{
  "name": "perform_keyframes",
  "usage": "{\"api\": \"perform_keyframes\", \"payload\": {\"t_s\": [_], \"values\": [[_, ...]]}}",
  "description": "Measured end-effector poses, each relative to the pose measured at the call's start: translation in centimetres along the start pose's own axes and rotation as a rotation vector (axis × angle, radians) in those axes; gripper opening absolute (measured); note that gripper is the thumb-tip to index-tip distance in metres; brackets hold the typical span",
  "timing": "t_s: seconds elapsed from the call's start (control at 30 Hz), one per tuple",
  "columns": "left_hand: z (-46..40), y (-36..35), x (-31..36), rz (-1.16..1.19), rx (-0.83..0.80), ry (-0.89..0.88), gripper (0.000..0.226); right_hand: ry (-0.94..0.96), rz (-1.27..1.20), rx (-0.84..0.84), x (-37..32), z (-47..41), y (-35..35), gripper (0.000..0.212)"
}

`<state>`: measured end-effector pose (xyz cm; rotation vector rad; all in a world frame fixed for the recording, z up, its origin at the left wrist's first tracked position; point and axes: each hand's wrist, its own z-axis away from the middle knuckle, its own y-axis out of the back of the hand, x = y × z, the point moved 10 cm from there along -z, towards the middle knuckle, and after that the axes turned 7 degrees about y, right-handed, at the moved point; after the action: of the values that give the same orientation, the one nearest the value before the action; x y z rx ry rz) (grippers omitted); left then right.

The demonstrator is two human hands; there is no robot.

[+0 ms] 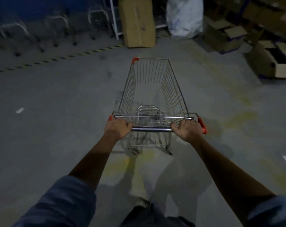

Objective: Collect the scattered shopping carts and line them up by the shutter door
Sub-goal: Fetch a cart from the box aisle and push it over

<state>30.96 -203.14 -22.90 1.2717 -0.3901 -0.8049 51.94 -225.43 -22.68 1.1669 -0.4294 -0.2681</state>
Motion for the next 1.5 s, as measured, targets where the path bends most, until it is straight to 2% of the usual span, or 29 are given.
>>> {"api": "perform_keyframes", "payload": {"t_s": [0.03, 0.07, 0.17, 0.23, 0.3, 0.33, 0.37, 0.4, 0.43, 0.5, 0.57, 0.63, 0.7, 0.8, 0.93, 1.03, 1.13, 1.23, 1.27, 1.37, 1.43, 1.5], "values": [[-1.2, 0.2, -2.8, 0.008, 0.004, 0.021, 0.072, 0.018, 0.078, 0.030, -1.4, -3.6, 0.5, 0.041], [-2.6, 0.0, -5.9, 0.021, -0.014, 0.053, 0.082, 0.049, 0.116, 0.080, -3.5, -6.1, 2.9, 0.036], [-6.1, -0.6, -14.8, 0.014, -0.032, 0.119, 0.093, 0.137, -0.030, 0.048, -10.5, -13.8, 9.2, 0.068], [-8.3, 0.0, -20.3, 0.025, -0.046, 0.142, 0.085, 0.205, -0.011, 0.127, -15.3, -19.3, 12.5, 0.080], [-11.4, 0.4, -25.4, 0.010, -0.014, 0.133, 0.060, 0.269, -0.034, 0.116, -19.2, -25.0, 14.8, 0.096], [-13.1, 0.3, -28.1, 0.016, -0.002, 0.146, 0.048, 0.304, 0.009, 0.111, -21.0, -27.7, 16.1, 0.093], [-14.7, 0.1, -30.8, 0.041, 0.019, 0.147, 0.043, 0.335, 0.056, 0.129, -22.9, -30.3, 17.6, 0.078], [-16.5, 0.1, -33.4, 0.044, 0.021, 0.145, 0.046, 0.369, 0.080, 0.127, -24.8, -32.6, 19.6, 0.061], [-18.3, -0.2, -35.8, 0.079, -0.056, 0.148, 0.054, 0.373, 0.031, 0.121, -26.5, -35.7, 21.2, 0.053], [-22.4, 0.1, -42.0, 0.032, -0.029, 0.229, 0.058, 0.349, -0.079, 0.147, -29.6, -42.5, 24.6, 0.063], [-26.7, 0.3, -47.3, 0.149, -0.089, 0.282, 0.051, 0.357, -0.023, 0.193, -33.2, -50.0, 27.2, 0.077], [-30.6, 0.5, -52.1, 0.147, -0.114, 0.315, 0.044, 0.370, -0.031, 0.170, -36.7, -57.2, 29.2, 0.079], [-34.1, 0.8, -57.0, 0.047, -0.150, 0.333, 0.042, 0.391, -0.024, 0.150, -40.3, -63.4, 31.4, 0.084], [-38.9, 1.2, -64.6, 0.102, -0.131, 0.387, 0.041, 0.477, 0.030, 0.102, -46.6, -72.8, 34.8, 0.095], [-45.0, 1.6, -76.5, 0.139, -0.105, 0.461, 0.041, 0.552, 0.073, 0.093, -56.5, -82.8, 40.4, 0.099], [-50.2, 0.6, -87.3, 0.166, -0.084, 0.504, 0.054, 0.549, 0.034, 0.105, -64.5, -90.0, 45.7, 0.096], [-55.2, -0.1, -98.4, 0.206, -0.084, 0.551, 0.071, 0.556, 0.050, 0.180, -72.9, -97.2, 51.5, 0.072], [-59.9, 0.1, -108.5, 0.230, -0.049, 0.586, 0.051, 0.595, 0.049, 0.202, -81.3, -104.3, 56.5, 0.063], [-61.2, 0.1, -111.9, 0.251, -0.044, 0.612, 0.054, 0.633, 0.085, 0.190, -84.2, -106.4, 57.8, 0.069], [-64.4, -0.9, -121.3, 0.243, -0.016, 0.662, 0.096, 0.731, 0.166, 0.126, -92.4, -113.1, 60.4, 0.108], [-66.1, -1.5, -127.1, 0.284, 0.033, 0.696, 0.112, 0.743, 0.244, 0.109, -97.2, -117.3, 61.5, 0.114], [-67.7, -2.3, -132.9, 0.289, 0.009, 0.722, 0.115, 0.732, 0.240, 0.087, -102.2, -121.4, 63.1, 0.108]]}}
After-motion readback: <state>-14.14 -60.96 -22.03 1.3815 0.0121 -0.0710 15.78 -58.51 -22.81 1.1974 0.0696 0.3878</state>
